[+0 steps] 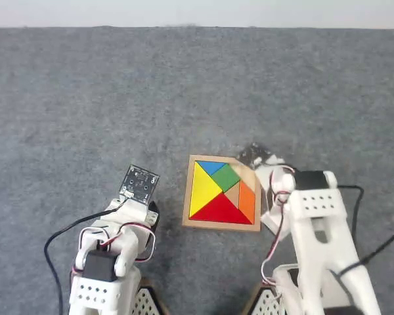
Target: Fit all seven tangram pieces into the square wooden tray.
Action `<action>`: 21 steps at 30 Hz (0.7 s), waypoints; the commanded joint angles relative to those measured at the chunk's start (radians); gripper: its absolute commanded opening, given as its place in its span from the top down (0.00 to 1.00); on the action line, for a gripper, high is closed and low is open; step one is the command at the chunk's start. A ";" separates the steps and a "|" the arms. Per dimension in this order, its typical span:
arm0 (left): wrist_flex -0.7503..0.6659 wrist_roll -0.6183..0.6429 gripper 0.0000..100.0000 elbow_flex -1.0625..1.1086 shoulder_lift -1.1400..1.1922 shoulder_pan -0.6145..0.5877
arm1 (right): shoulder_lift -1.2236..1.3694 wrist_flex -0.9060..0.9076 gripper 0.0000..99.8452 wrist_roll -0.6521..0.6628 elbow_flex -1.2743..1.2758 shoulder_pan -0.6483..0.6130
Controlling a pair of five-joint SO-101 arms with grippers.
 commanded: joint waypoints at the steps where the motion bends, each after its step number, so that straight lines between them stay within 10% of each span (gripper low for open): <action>1: 0.005 0.006 0.91 -0.007 -0.002 0.002 | -0.067 -0.058 0.75 0.052 0.055 0.016; 9: 0.005 0.006 0.91 -0.007 -0.002 0.002 | -0.200 -0.455 0.75 -0.204 0.336 0.008; 21: 0.005 0.006 0.91 -0.007 -0.002 0.002 | -0.409 -0.455 0.75 -0.201 0.470 0.096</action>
